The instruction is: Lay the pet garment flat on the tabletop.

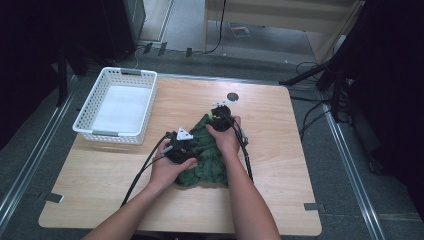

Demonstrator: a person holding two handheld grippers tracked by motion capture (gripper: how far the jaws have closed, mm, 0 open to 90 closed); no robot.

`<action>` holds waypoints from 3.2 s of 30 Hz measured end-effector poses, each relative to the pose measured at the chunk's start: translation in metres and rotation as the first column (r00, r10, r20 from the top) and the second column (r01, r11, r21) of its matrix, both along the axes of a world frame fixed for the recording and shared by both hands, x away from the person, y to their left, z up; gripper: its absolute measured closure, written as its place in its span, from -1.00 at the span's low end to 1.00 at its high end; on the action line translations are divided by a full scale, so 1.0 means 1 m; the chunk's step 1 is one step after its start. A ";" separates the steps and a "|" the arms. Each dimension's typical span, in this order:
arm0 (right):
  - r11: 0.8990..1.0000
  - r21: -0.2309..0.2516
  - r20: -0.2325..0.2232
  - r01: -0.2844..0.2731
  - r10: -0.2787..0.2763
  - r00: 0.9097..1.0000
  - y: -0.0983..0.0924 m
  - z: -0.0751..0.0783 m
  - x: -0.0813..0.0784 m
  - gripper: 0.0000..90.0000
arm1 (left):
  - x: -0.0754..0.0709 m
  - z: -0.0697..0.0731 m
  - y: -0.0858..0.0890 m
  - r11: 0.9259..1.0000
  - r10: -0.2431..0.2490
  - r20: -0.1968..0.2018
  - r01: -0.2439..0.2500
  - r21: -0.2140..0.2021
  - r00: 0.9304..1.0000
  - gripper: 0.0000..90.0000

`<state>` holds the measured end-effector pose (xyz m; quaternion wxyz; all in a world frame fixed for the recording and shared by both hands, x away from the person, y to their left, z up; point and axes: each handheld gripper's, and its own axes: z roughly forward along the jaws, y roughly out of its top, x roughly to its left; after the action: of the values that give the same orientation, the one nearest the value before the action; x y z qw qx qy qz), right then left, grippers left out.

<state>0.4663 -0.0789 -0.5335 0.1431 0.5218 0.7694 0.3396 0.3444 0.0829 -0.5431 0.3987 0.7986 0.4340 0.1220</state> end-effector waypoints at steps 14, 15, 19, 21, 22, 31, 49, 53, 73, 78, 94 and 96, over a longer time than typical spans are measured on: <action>0.976 0.214 0.089 -0.046 0.027 0.996 -0.068 0.039 -0.061 0.36 | 0.005 0.013 0.023 0.991 0.093 0.050 -0.087 -0.100 0.994 0.15; 0.978 0.199 0.085 -0.067 0.051 0.995 -0.069 0.036 -0.068 0.38 | 0.006 0.011 0.022 0.993 0.090 0.043 -0.086 -0.083 0.995 0.16; 0.987 0.107 0.074 -0.120 0.113 0.991 -0.069 0.021 -0.091 0.57 | 0.006 0.006 0.020 0.995 0.091 0.028 -0.090 -0.041 0.995 0.22; 0.988 0.086 0.055 -0.126 0.121 0.991 -0.071 0.010 -0.098 0.68 | 0.006 0.004 0.020 0.995 0.097 0.022 -0.096 -0.034 0.995 0.23; 0.989 0.077 0.053 -0.127 0.123 0.991 -0.073 0.006 -0.100 0.73 | 0.006 0.004 0.021 0.995 0.098 0.021 -0.097 -0.022 0.995 0.25; 0.992 0.062 0.064 -0.110 0.106 0.992 -0.081 -0.007 -0.108 0.72 | 0.009 -0.003 0.027 0.992 0.125 0.039 -0.125 -0.020 0.991 0.27; 0.959 0.179 0.063 -0.219 0.211 0.975 -0.094 0.017 -0.176 0.28 | -0.066 0.010 0.045 0.996 -0.043 0.041 0.046 -0.078 0.998 0.05; 0.970 0.162 0.079 -0.184 0.173 0.982 -0.107 0.019 -0.195 0.27 | -0.082 0.003 0.054 0.996 -0.032 0.029 0.034 -0.078 0.999 0.04; 0.984 0.088 0.006 -0.155 0.155 0.988 -0.121 -0.007 -0.232 0.95 | -0.098 -0.008 0.065 0.999 -0.051 0.037 0.051 -0.007 0.998 0.77; 0.983 0.110 -0.010 -0.150 0.152 0.988 -0.124 -0.010 -0.231 0.99 | -0.094 -0.009 0.076 0.999 -0.026 0.028 0.026 -0.018 0.999 0.78; 0.974 0.159 0.154 -0.164 0.139 0.978 -0.131 0.002 -0.234 0.43 | -0.104 -0.005 0.092 0.990 -0.017 0.112 0.032 -0.137 0.994 0.19; 0.973 0.170 0.177 -0.153 0.123 0.976 -0.136 0.003 -0.233 0.29 | -0.106 -0.004 0.096 0.988 -0.008 0.121 0.027 -0.150 0.993 0.15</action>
<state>0.2329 -0.2145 -0.5307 0.1341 0.4478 0.7549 0.4601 0.2386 0.1793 -0.5471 0.4846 0.7610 0.4101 0.1332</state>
